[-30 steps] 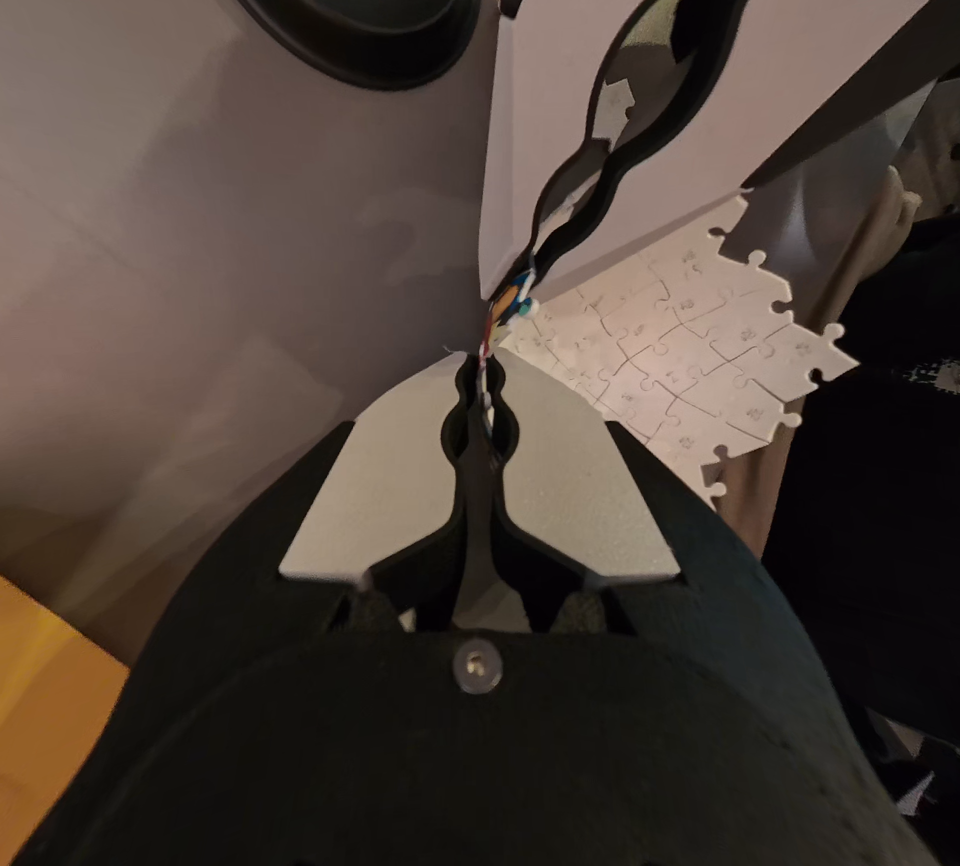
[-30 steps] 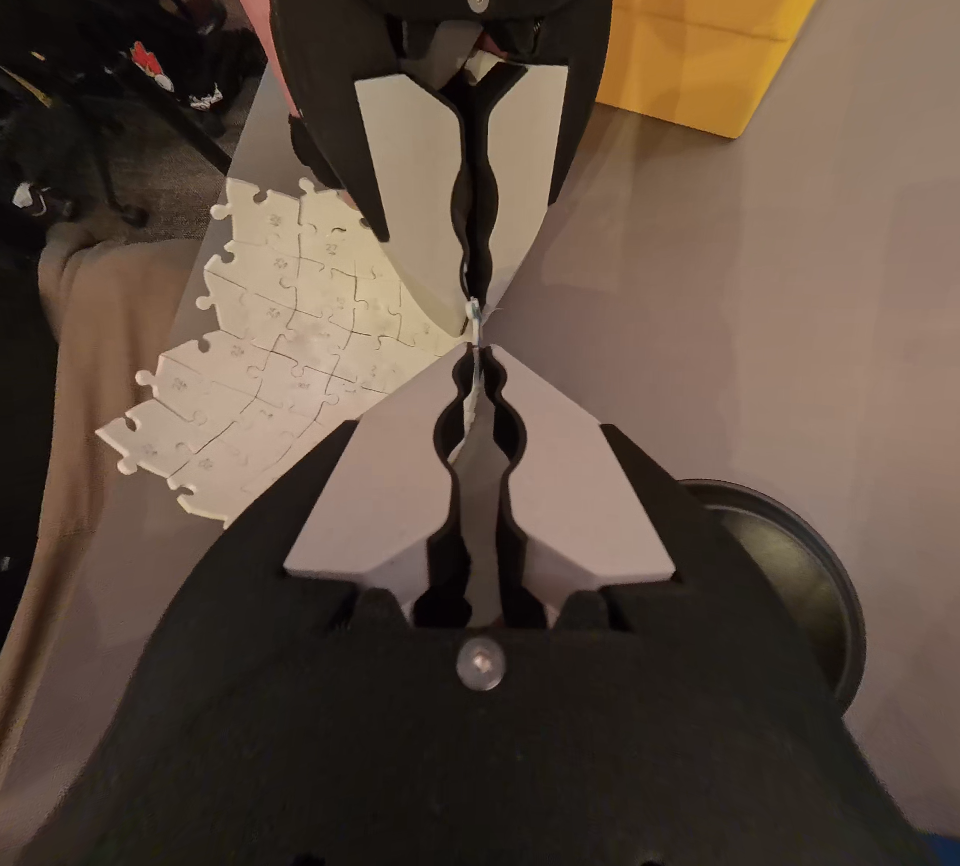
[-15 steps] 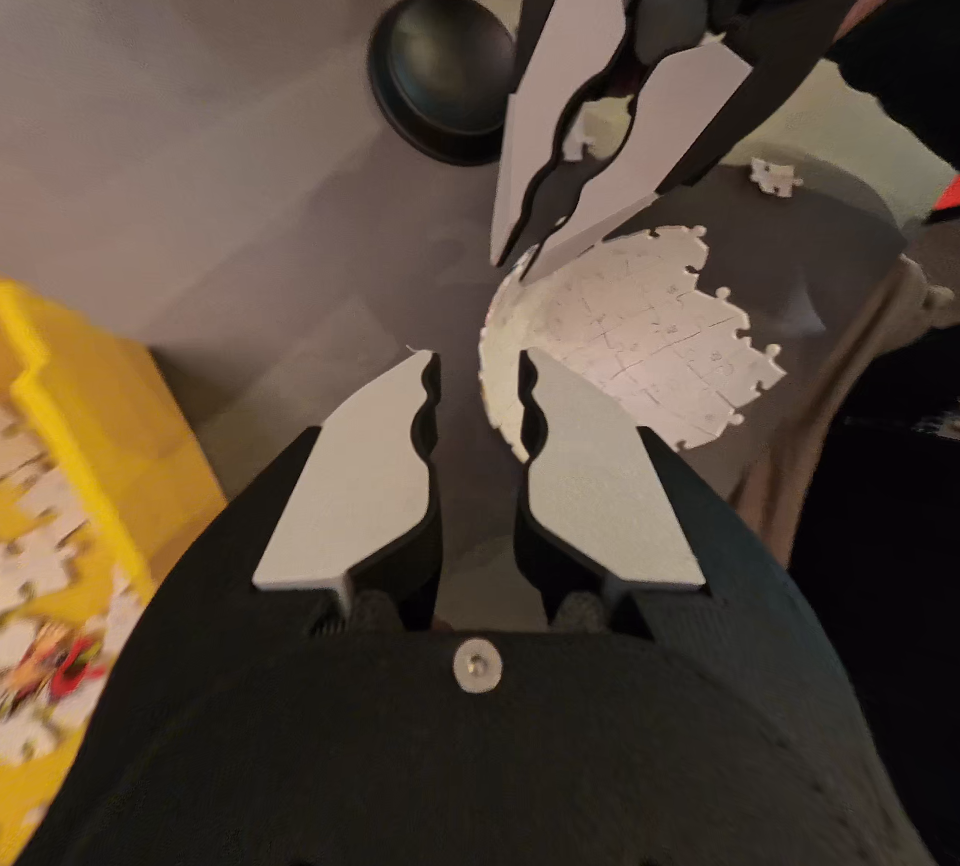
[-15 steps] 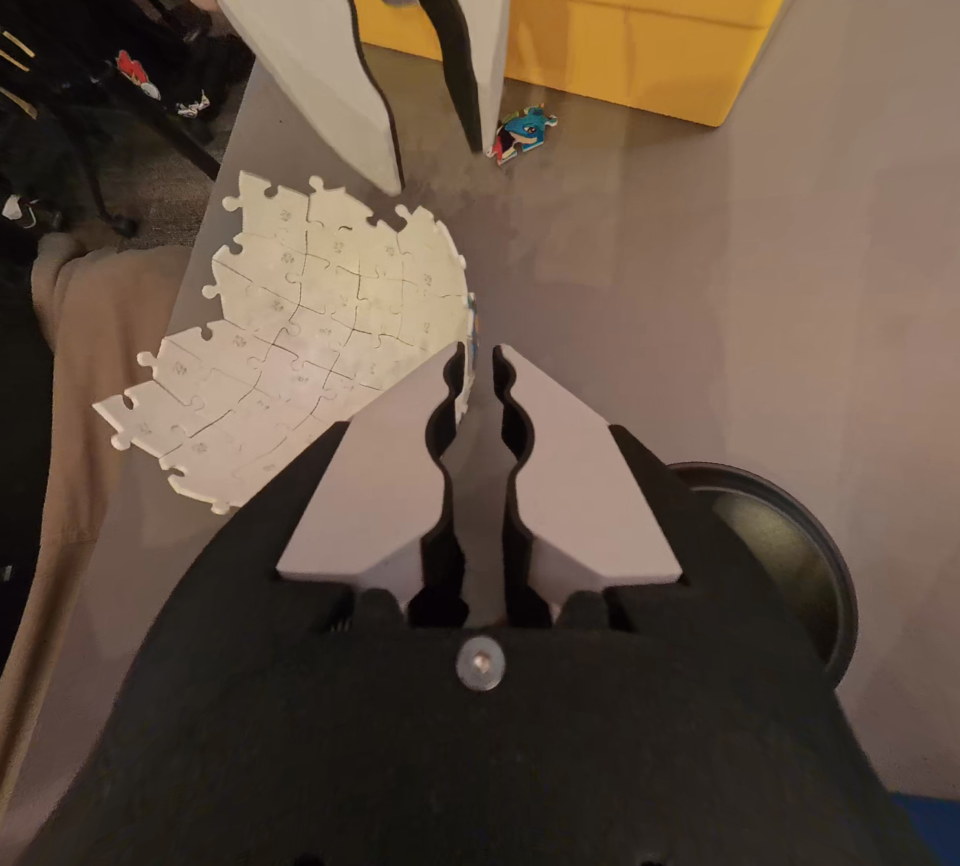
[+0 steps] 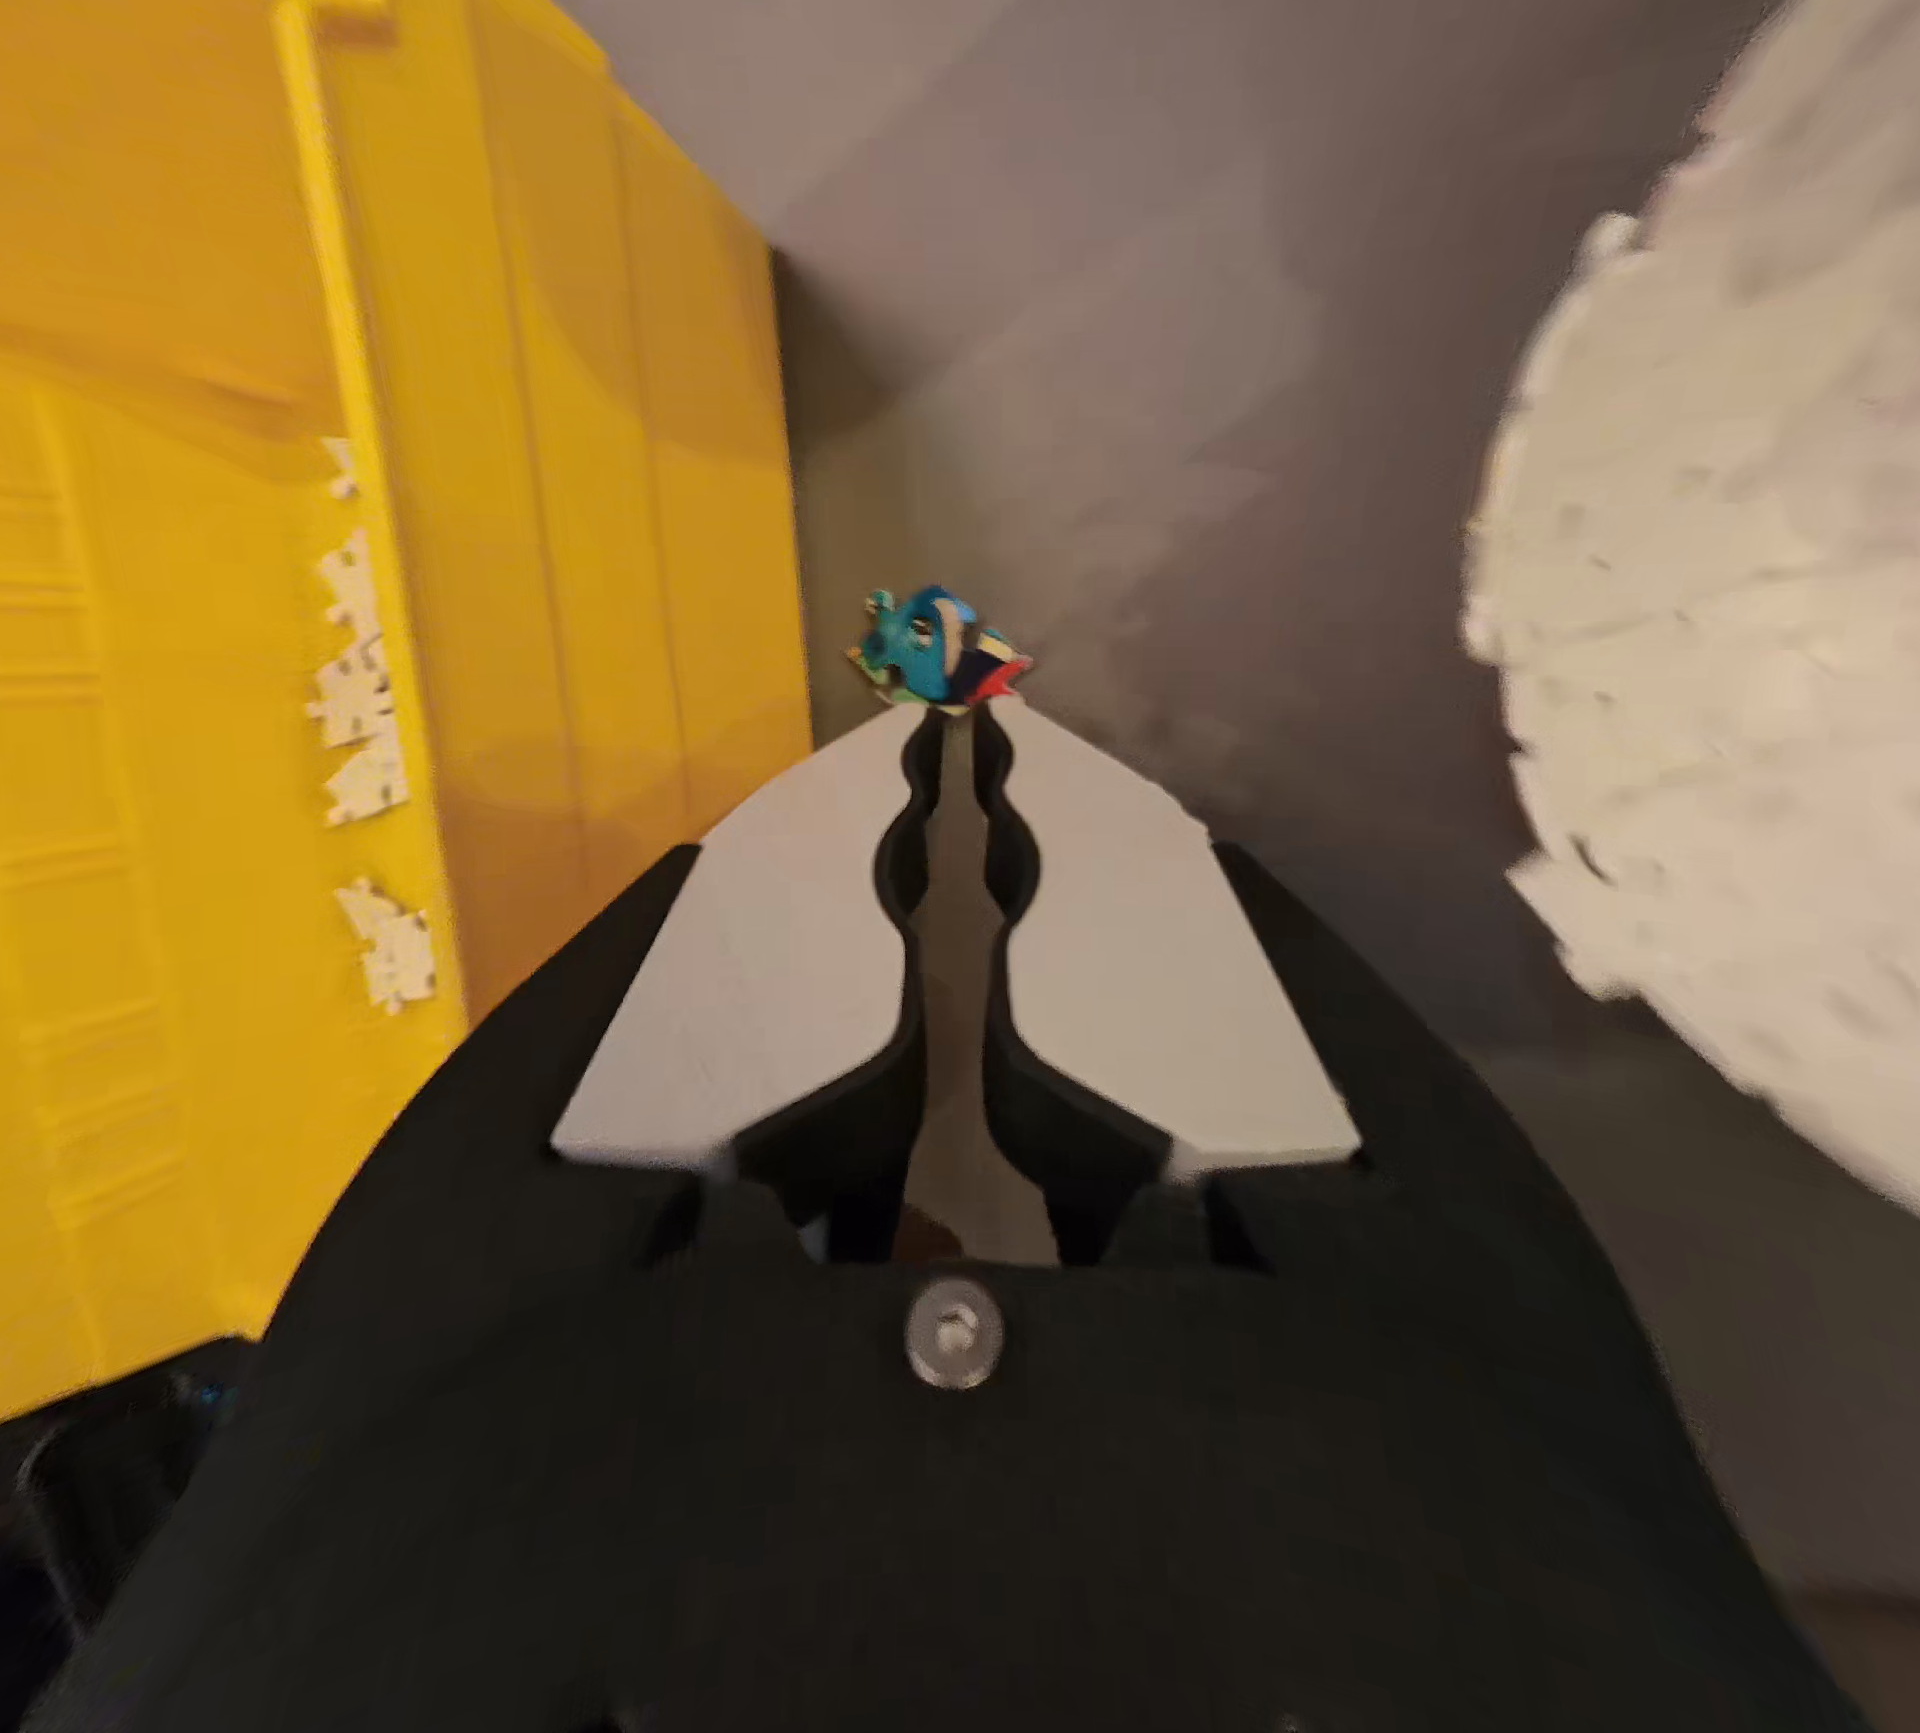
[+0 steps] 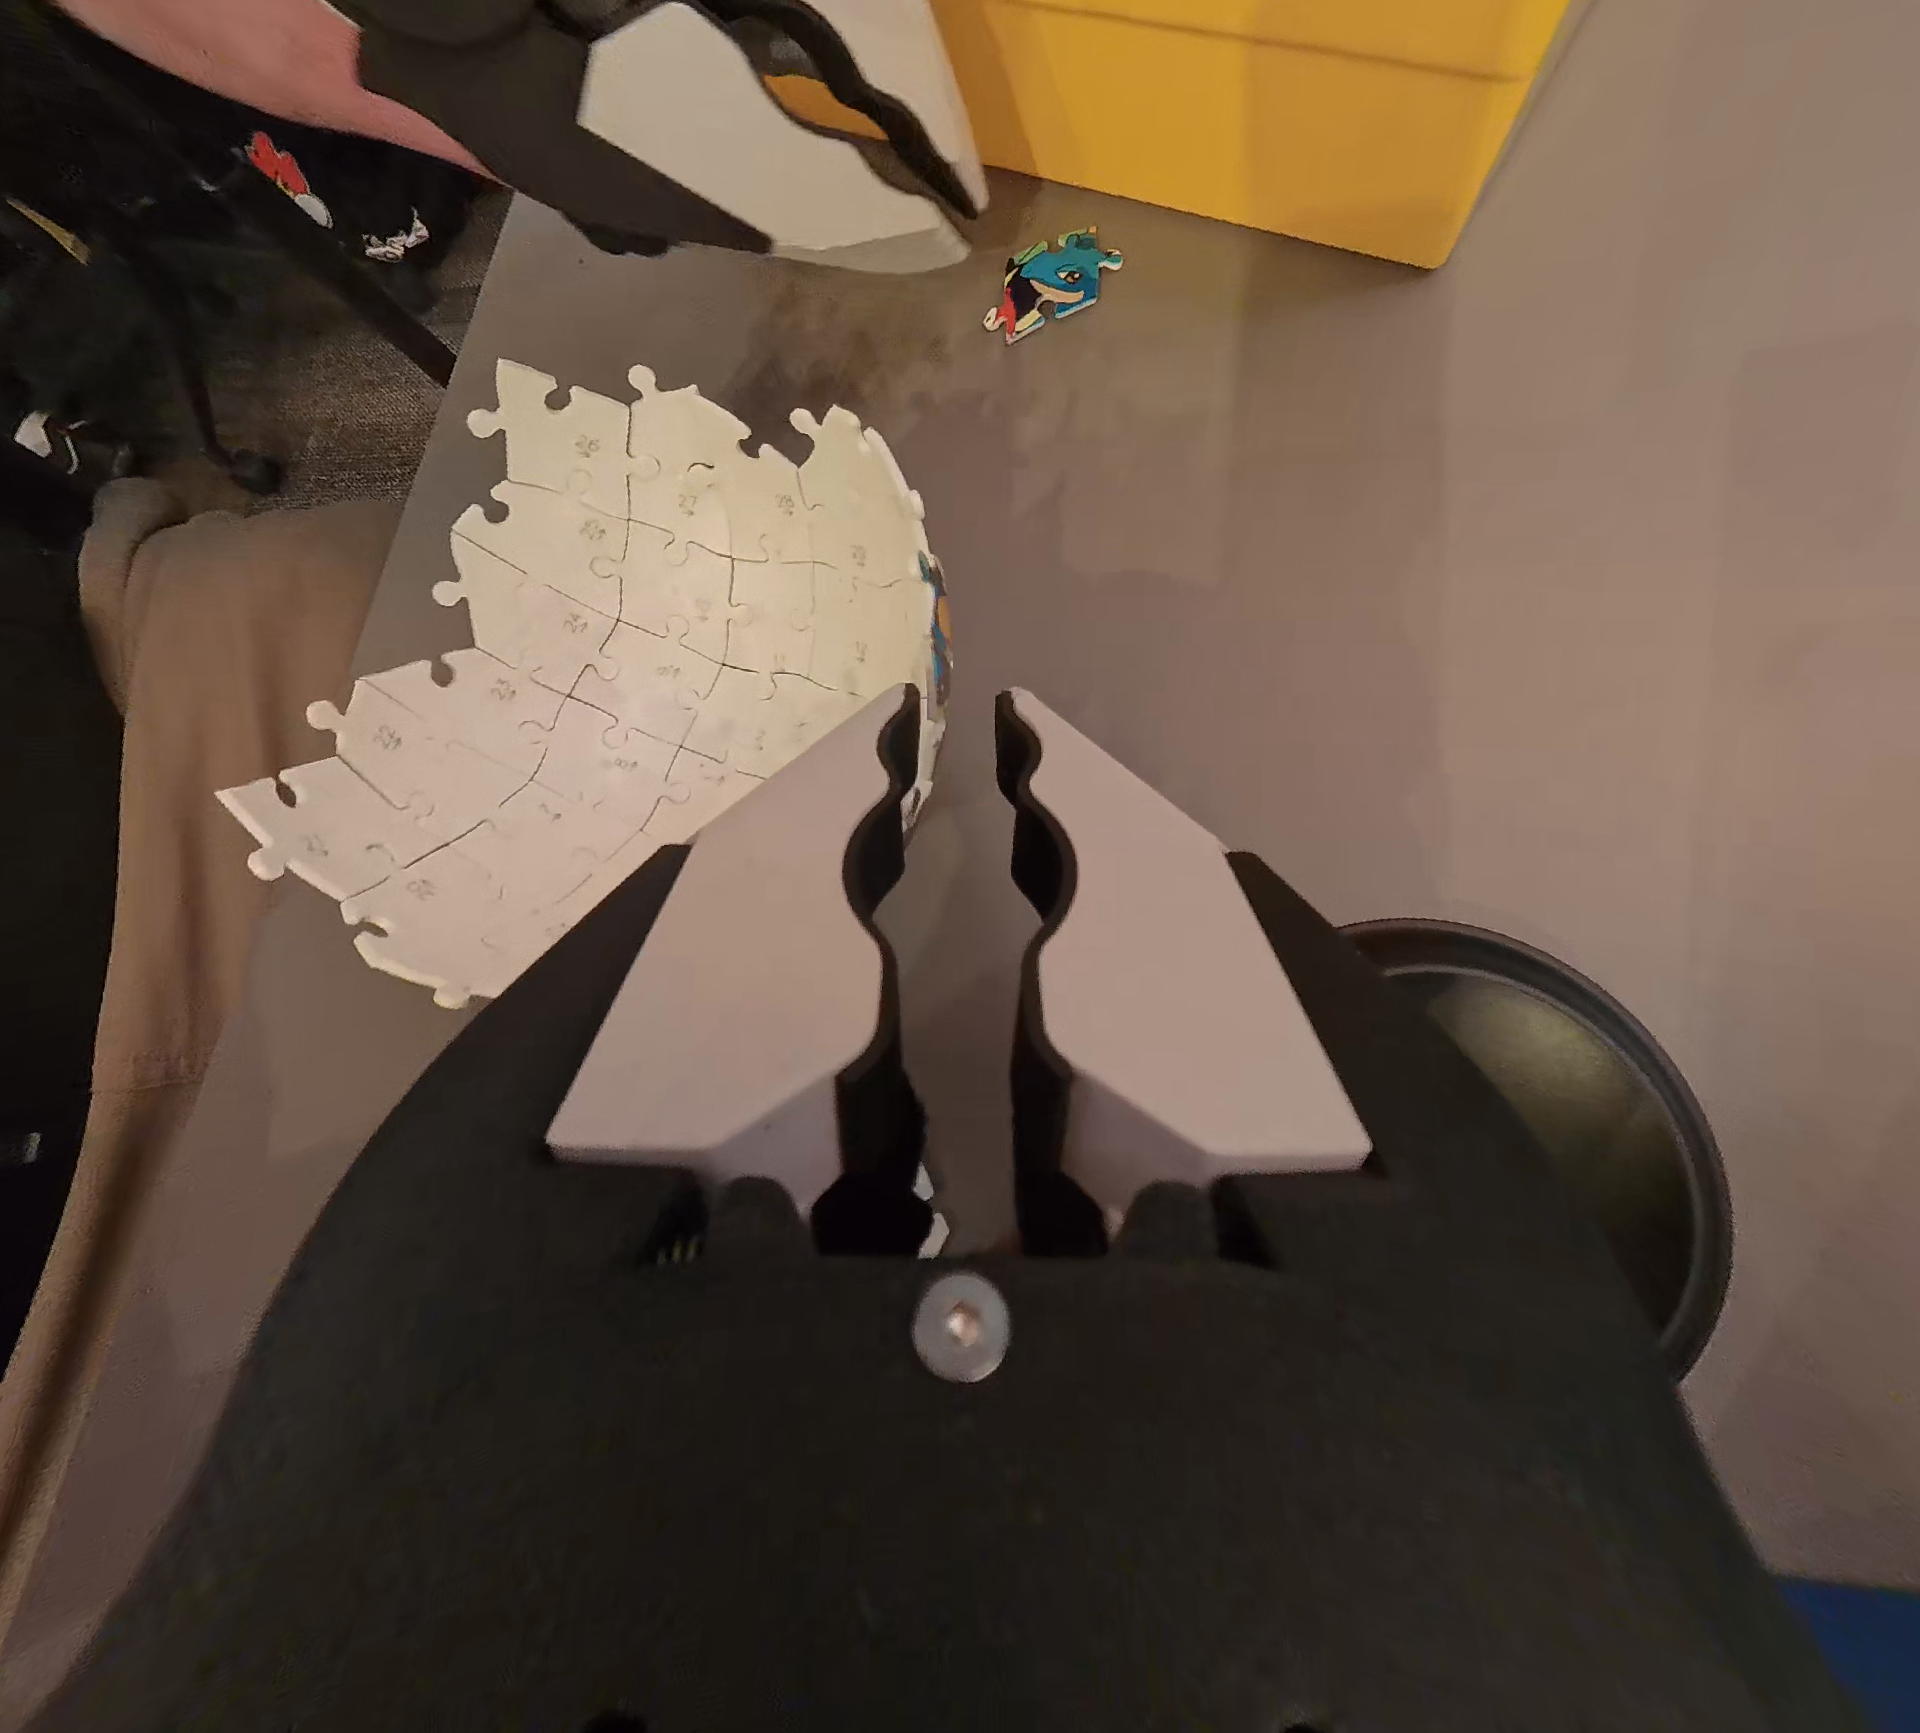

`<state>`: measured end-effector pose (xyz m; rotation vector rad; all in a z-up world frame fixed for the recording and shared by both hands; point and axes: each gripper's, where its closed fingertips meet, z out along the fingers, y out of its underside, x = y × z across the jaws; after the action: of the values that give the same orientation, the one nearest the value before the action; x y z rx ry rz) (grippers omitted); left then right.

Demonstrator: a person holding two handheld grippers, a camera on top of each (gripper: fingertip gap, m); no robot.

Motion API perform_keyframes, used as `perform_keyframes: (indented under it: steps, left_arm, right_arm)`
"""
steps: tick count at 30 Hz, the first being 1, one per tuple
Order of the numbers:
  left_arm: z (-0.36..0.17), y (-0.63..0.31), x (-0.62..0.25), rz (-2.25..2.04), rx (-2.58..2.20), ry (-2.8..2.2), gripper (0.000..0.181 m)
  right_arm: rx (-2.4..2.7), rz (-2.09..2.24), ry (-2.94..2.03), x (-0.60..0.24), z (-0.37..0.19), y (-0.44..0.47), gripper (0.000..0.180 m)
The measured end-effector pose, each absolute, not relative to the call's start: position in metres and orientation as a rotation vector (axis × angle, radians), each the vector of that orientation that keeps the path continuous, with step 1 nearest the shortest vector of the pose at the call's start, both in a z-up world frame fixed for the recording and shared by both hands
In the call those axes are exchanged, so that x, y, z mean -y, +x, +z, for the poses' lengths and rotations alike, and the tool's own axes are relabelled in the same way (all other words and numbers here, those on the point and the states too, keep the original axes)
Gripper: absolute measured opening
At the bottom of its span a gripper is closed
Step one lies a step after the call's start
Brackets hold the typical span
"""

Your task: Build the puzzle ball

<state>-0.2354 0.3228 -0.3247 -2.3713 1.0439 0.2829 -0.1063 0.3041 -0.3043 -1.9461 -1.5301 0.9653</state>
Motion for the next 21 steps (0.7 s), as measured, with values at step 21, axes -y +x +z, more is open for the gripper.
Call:
perform_keyframes:
  steps: [21]
  left_arm:
    - [-0.351,-0.245,-0.338,-0.022,-0.463,-2.461,0.028]
  right_arm:
    - [1.513,1.031,-1.892,-0.304,-0.294,-0.099,0.012]
